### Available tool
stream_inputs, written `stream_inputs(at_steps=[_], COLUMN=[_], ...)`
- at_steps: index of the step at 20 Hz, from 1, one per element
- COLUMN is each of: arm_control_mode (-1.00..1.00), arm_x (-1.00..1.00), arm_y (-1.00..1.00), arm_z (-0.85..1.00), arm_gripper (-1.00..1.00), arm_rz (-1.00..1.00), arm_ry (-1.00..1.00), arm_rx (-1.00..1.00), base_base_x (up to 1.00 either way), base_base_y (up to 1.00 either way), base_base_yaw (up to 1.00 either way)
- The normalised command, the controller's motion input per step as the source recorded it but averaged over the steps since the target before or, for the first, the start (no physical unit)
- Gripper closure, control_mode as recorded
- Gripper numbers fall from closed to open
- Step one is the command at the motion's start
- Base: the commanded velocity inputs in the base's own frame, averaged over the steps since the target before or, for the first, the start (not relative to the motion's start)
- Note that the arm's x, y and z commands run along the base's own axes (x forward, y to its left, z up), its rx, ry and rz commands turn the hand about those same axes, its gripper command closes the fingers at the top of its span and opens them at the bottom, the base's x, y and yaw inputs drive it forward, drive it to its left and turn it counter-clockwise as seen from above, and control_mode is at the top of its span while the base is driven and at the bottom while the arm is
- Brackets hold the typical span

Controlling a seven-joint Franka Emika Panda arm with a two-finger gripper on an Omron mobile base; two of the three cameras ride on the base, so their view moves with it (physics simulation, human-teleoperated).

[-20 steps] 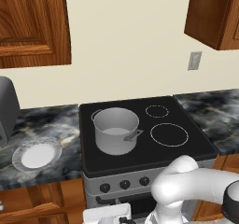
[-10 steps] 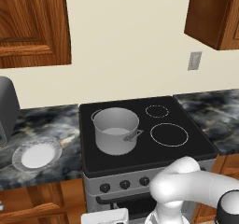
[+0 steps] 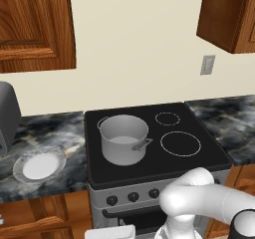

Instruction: Retrieve the frozen meat and place it in the pot on a burner. Then turn the burner on.

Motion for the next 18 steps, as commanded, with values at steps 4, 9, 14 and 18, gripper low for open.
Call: stream_inputs(at_steps=[4, 9, 14, 18], arm_control_mode=[-1.00, -1.00, -1.00, -1.00], arm_x=[0.07, 0.14, 0.20, 0.15], arm_y=[0.00, 0.00, 0.00, -0.08], arm_z=[-0.23, -0.35, -0.12, -0.01], arm_gripper=[-1.00, -1.00, -1.00, -1.00], arm_rz=[0.00, 0.00, 0.00, 0.00], arm_ry=[0.00, 0.00, 0.00, 0.00], arm_rx=[0.07, 0.07, 0.04, 0.05], base_base_x=[0.00, 0.00, 0.00, 0.00], base_base_y=[0.00, 0.00, 0.00, 0.00], base_base_yaw=[0.00, 0.00, 0.00, 0.00])
